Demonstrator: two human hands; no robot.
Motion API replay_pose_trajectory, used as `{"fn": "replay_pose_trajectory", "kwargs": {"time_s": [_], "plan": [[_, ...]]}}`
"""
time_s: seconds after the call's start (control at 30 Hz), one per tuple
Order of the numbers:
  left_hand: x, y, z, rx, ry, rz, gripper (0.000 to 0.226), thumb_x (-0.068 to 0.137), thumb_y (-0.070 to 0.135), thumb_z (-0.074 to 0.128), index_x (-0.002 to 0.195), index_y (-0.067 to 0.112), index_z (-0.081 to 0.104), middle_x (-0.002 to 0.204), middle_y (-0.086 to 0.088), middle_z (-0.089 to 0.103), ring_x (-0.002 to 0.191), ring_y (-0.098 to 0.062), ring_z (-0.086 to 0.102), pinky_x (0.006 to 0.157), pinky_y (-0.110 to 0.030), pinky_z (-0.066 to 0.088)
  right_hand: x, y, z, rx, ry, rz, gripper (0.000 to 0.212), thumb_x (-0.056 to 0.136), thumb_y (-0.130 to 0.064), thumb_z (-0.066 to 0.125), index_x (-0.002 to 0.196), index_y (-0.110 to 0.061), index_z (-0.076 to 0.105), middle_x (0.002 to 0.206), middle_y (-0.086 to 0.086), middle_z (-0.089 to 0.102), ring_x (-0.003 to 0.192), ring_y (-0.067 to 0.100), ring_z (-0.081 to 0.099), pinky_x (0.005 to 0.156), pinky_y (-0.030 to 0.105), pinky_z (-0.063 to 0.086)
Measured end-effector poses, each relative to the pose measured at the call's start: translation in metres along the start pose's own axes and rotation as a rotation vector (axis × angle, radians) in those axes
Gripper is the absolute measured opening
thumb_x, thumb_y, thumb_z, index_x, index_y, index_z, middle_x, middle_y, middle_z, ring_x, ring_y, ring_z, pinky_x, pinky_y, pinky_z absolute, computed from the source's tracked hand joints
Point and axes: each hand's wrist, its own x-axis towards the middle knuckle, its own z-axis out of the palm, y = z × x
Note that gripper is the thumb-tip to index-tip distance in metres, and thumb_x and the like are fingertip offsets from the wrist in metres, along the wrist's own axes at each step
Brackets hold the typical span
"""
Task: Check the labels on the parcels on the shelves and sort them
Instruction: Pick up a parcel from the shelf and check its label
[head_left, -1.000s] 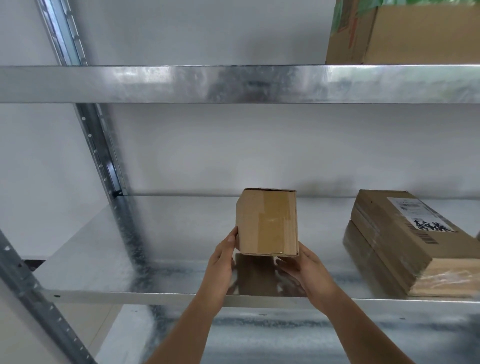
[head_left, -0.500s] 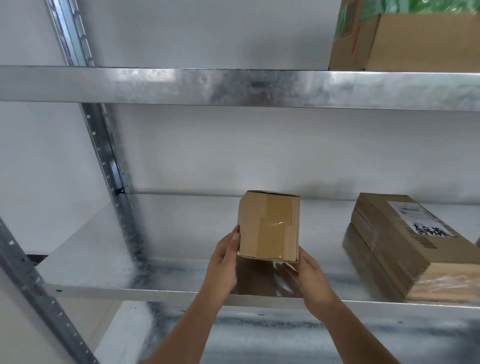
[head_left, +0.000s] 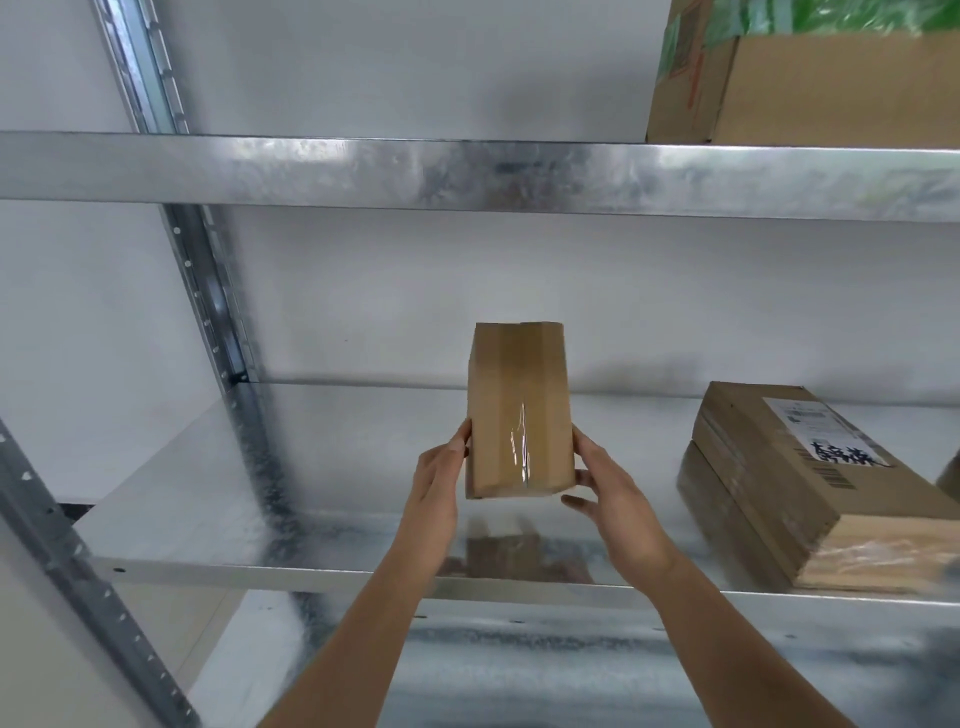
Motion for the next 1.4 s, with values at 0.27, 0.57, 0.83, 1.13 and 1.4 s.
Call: {"fn": "replay_pose_trajectory", "kwargs": {"time_s": [0.27,0.57,0.83,1.13,1.4], "plan": [[0.002,-0.005,-0.006,0.000,0.035,-0.002,0.048,0.103,0.059,0.034,0.128,0.028,0.062,0.129,0.001,0.056,0.117,-0.010,0.058,0.100,-0.031,0.040,0.003,0.005,0.002,0.064,-0.040,-0.025,0.039,0.108,-0.041,0.037,0.143,-0.035,0.055,0.139,-0.004,0.061,0.126,0.008,0.059,0.112,0.044,0.045],[-0.004,0.000,-0.011,-0.045,-0.007,0.075,0.038,0.111,0.038,0.029,0.125,0.032,0.064,0.096,0.019,0.069,0.083,0.010,0.066,0.072,-0.010,0.051,0.003,0.005,0.015,0.092,-0.041,-0.037,0.038,0.109,-0.039,0.038,0.142,-0.039,0.055,0.137,-0.003,0.062,0.121,0.006,0.062,0.097,0.033,0.055],[-0.008,0.003,-0.013,-0.070,-0.023,0.046,0.040,0.110,0.042,0.028,0.127,0.033,0.063,0.113,0.009,0.067,0.100,-0.003,0.064,0.083,-0.019,0.051,0.004,0.006,0.018,0.076,-0.036,-0.037,0.039,0.108,-0.042,0.039,0.144,-0.040,0.053,0.140,-0.004,0.060,0.123,0.007,0.060,0.095,0.030,0.054],[-0.006,-0.001,-0.014,-0.219,-0.008,-0.045,0.039,0.107,0.048,0.029,0.117,0.029,0.061,0.116,0.001,0.067,0.102,-0.010,0.065,0.085,-0.025,0.052,0.005,0.000,0.019,0.042,-0.006,-0.073,0.036,0.109,-0.037,0.038,0.142,-0.043,0.053,0.147,-0.006,0.052,0.134,0.011,0.051,0.115,0.045,0.042],[-0.001,-0.010,-0.011,-0.436,-0.092,-0.430,0.058,0.093,0.069,0.048,0.105,0.015,0.065,0.089,-0.007,0.072,0.089,-0.023,0.067,0.088,-0.041,0.057,0.003,-0.008,0.021,-0.162,-0.007,-0.155,0.028,0.107,-0.023,0.046,0.128,-0.034,0.062,0.141,-0.004,0.045,0.127,0.005,0.047,0.094,-0.001,0.037]]}}
